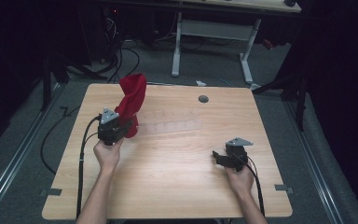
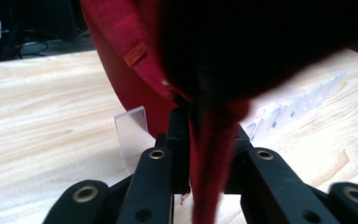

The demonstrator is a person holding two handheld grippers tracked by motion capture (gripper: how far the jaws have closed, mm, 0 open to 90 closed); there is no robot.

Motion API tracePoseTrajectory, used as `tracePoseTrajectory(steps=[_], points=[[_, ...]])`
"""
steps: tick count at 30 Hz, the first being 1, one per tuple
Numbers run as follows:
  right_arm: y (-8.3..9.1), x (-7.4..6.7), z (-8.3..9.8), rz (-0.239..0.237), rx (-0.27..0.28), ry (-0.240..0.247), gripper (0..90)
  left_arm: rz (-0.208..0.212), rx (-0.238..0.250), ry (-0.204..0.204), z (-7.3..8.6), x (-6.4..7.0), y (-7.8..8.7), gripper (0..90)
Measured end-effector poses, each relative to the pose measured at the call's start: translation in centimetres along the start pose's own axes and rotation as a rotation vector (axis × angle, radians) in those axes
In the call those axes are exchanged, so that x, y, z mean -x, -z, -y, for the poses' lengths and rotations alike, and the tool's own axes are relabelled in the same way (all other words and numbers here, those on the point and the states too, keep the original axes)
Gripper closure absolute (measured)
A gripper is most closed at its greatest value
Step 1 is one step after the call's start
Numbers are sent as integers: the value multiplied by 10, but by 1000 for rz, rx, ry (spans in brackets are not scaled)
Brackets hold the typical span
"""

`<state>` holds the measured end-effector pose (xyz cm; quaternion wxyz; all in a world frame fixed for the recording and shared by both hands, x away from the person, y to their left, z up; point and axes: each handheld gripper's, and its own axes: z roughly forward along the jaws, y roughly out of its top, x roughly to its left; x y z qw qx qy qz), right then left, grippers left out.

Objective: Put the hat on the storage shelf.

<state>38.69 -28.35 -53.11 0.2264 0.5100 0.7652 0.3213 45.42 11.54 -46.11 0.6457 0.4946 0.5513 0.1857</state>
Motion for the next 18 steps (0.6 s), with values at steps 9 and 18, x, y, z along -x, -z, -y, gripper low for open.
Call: tracePoseTrajectory(steps=[9, 18], points=[[0, 0, 0, 0, 0, 0, 330, -19, -29, -39, 3, 2, 5, 529], [0, 0, 0, 0, 0, 0, 330, -29, -22, -15, 2, -3, 16, 439]])
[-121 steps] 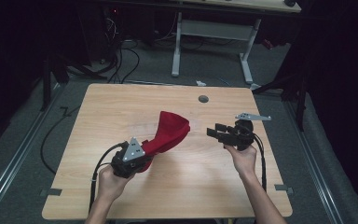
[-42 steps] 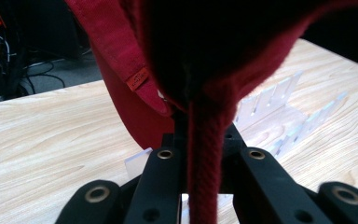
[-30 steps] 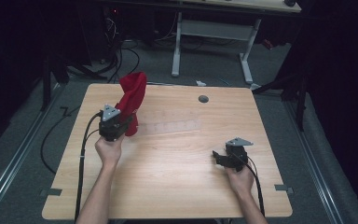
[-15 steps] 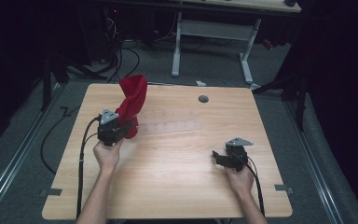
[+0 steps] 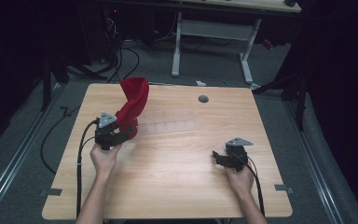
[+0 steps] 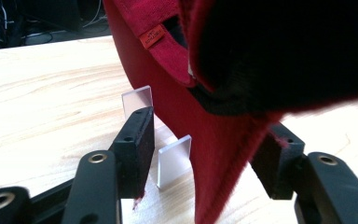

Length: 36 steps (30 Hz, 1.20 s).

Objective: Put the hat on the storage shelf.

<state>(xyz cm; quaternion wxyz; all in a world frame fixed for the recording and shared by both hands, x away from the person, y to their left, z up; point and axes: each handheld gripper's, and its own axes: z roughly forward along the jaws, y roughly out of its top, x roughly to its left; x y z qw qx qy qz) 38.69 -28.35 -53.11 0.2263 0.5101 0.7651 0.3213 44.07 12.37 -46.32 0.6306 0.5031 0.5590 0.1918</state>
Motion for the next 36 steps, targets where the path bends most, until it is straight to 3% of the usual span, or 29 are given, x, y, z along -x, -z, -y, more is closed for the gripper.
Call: tracePoseTrajectory(steps=[5, 14, 21, 36], points=[[0, 0, 0, 0, 0, 0, 330, 6, 0, 15, -4, -1, 8, 421], [0, 0, 0, -1, 0, 0, 330, 16, -4, 1, -7, 2, 18, 409], [0, 0, 0, 0, 0, -1, 329, 11, -4, 12, -5, -2, 26, 408], [0, 0, 0, -1, 1, 1, 329, 15, 50, 29, -10, -4, 50, 404]])
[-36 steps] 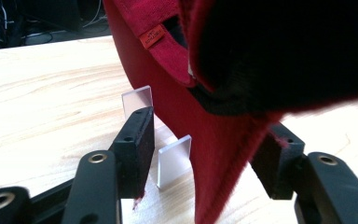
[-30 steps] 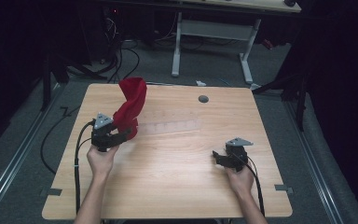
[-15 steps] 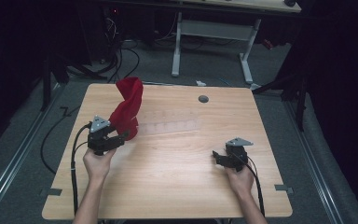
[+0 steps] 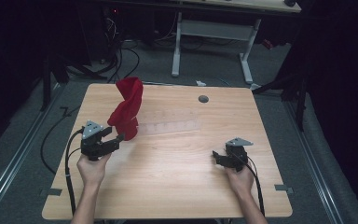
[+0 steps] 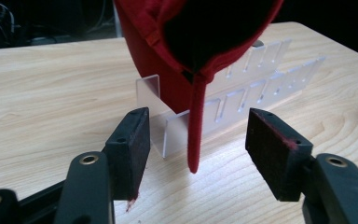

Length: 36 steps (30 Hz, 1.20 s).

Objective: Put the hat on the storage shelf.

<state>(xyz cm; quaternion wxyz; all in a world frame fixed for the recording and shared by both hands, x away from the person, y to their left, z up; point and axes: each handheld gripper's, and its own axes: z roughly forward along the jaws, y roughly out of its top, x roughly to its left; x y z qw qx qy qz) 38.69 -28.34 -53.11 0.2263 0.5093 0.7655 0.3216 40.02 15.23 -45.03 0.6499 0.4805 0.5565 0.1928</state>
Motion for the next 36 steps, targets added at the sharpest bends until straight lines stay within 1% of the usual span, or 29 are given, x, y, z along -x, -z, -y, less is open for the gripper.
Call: tracePoseTrajectory(steps=[1, 4, 9, 23, 29, 36], points=[[0, 0, 0, 0, 0, 0, 329, 1, 6, 8, -1, -1, 1, 404], [0, 0, 0, 0, 0, 0, 330, 2, 16, 12, -2, -1, 6, 404], [0, 0, 0, 0, -1, -2, 329, 1, 10, 12, 0, -2, 11, 403], [0, 0, 0, -1, 0, -1, 330, 8, -1, 38, 11, -5, 25, 396], [0, 0, 0, -1, -1, -1, 329, 15, -8, 49, 15, -4, 28, 393], [0, -1, 0, -1, 0, -1, 329, 24, -24, 46, 22, -1, 28, 386]])
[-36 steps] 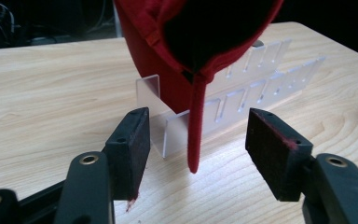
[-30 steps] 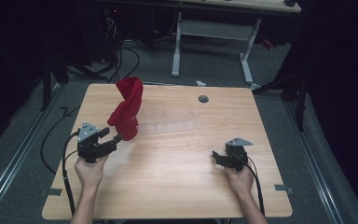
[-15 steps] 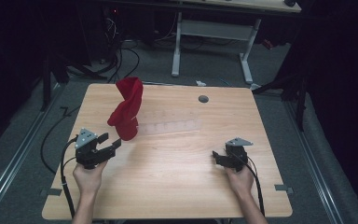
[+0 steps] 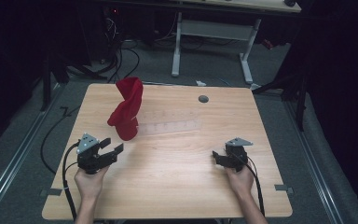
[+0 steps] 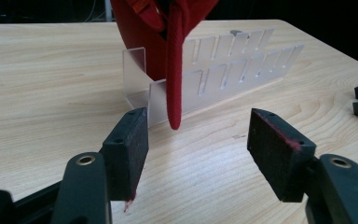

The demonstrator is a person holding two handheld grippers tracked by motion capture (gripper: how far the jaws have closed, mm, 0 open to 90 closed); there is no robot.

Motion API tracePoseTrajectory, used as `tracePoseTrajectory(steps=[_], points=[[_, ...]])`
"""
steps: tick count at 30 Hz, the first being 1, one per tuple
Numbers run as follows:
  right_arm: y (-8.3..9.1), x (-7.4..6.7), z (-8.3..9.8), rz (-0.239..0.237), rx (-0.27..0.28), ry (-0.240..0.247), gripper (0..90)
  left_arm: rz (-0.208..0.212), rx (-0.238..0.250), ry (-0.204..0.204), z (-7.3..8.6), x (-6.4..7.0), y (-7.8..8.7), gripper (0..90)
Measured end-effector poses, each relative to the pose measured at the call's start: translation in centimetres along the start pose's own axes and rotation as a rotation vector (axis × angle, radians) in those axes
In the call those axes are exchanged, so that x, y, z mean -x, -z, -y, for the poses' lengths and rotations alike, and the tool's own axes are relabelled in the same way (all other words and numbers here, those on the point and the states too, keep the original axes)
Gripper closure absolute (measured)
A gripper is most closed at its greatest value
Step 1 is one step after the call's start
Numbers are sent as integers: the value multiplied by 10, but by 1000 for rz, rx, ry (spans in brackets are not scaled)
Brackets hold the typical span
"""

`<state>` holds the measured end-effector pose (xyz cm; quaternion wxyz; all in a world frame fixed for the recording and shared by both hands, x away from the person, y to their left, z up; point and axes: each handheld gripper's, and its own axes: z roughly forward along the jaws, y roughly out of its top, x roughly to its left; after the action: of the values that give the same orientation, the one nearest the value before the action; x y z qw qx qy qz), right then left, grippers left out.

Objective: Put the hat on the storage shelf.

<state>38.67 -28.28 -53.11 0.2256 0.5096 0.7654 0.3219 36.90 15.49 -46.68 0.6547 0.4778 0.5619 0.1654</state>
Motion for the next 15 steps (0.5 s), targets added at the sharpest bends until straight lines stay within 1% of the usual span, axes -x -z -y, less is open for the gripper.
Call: tracePoseTrajectory(steps=[9, 15], points=[[0, 0, 0, 0, -1, 0, 329, 14, -32, 1, 9, 3, 1, 376], [0, 0, 0, -1, 0, 1, 329, 7, -55, -7, 17, 4, -2, 374]])
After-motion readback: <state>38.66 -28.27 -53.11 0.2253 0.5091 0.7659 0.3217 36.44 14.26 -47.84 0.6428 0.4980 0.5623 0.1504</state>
